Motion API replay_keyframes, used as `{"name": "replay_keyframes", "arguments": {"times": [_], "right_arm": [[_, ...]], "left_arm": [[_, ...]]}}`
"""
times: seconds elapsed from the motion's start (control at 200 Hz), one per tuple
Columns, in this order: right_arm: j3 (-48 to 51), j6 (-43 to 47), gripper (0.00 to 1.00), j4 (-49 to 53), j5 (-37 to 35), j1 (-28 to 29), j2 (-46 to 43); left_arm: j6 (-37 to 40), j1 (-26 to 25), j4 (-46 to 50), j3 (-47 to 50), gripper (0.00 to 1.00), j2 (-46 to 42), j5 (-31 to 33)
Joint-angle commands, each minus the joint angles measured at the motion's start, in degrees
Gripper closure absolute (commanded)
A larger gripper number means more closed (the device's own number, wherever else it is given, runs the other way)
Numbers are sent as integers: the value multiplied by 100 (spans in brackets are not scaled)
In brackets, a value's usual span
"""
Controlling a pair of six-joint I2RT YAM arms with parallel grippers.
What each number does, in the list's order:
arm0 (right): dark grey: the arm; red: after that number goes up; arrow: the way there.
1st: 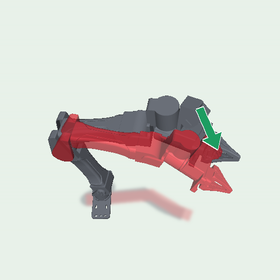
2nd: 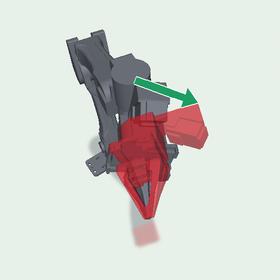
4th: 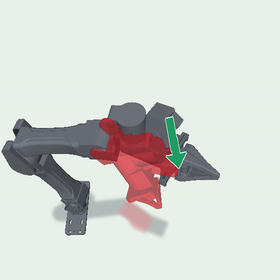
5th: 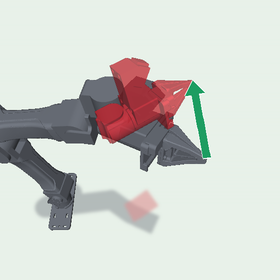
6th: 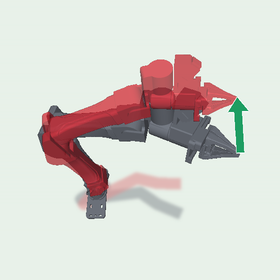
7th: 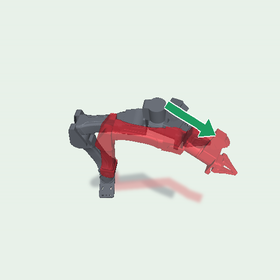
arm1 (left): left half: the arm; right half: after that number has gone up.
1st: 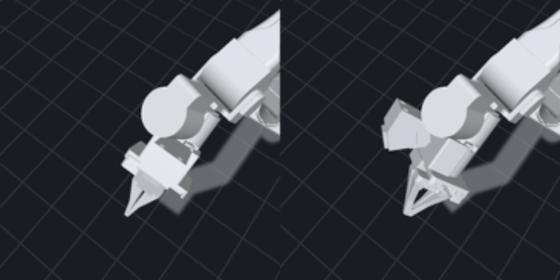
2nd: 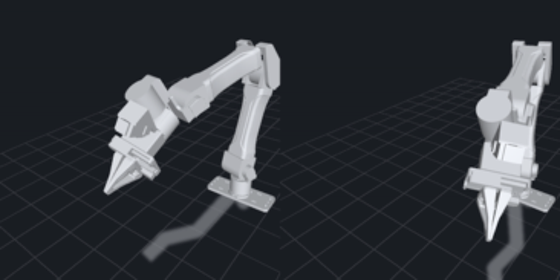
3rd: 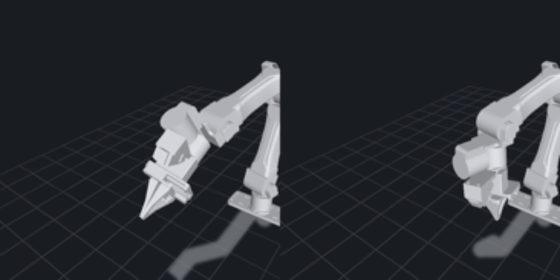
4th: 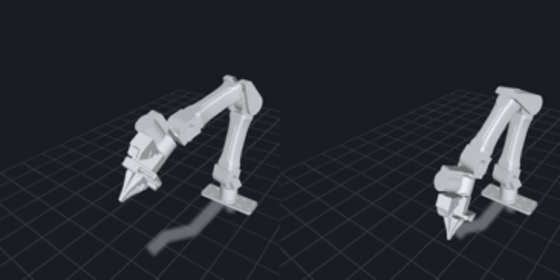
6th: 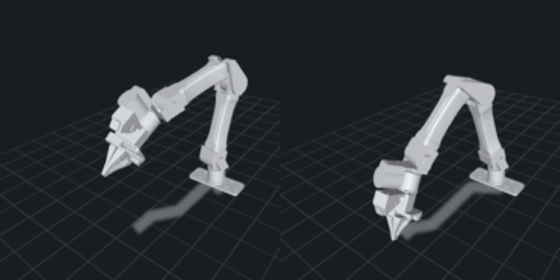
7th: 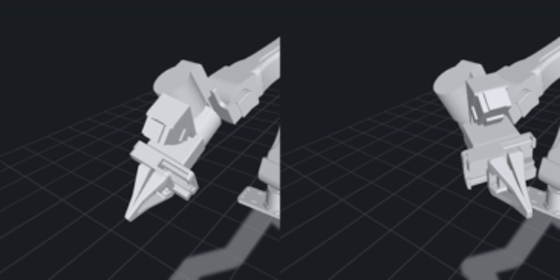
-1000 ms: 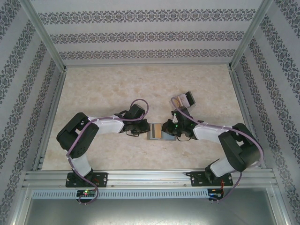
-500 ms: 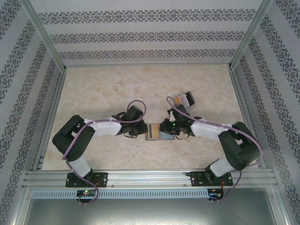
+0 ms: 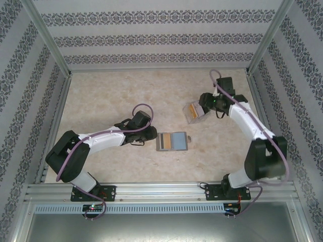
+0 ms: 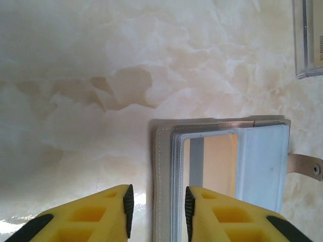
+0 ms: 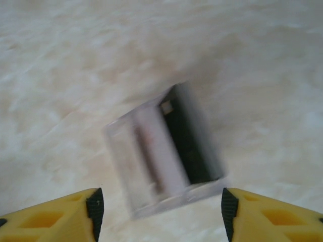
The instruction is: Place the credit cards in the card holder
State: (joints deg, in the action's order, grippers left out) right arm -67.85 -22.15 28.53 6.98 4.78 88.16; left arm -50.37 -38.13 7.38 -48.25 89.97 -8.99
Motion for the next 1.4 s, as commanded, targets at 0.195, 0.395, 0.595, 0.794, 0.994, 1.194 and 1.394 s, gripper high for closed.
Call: {"name": "replay_keyframes", "arguments": {"times": [0.195,0.395,0.595,0.794,0.994,1.194,1.394], "right_arm": [[-1345,321,30,392,1370,-617,1898],[-1375,37,33,85,2298,-594,2409],[-1094,-16,37,-208,2915,-337,2342],[-776,-157,38,-407,3150,79,2130],[-1073,185,33,450,1166,396,1730],[-1477,521,32,1015,-332,910,1249],[-1655,813,47,1184,-1129,1689,1295]], "left_arm": [[124,66,258,-157,65,-164,74],[154,139,269,-119,64,-193,77],[182,182,289,-100,64,-188,57],[168,218,212,-64,64,-162,12],[195,277,220,-59,64,-245,0],[141,374,93,26,62,-342,9],[88,438,-51,28,59,-314,-105]]}}
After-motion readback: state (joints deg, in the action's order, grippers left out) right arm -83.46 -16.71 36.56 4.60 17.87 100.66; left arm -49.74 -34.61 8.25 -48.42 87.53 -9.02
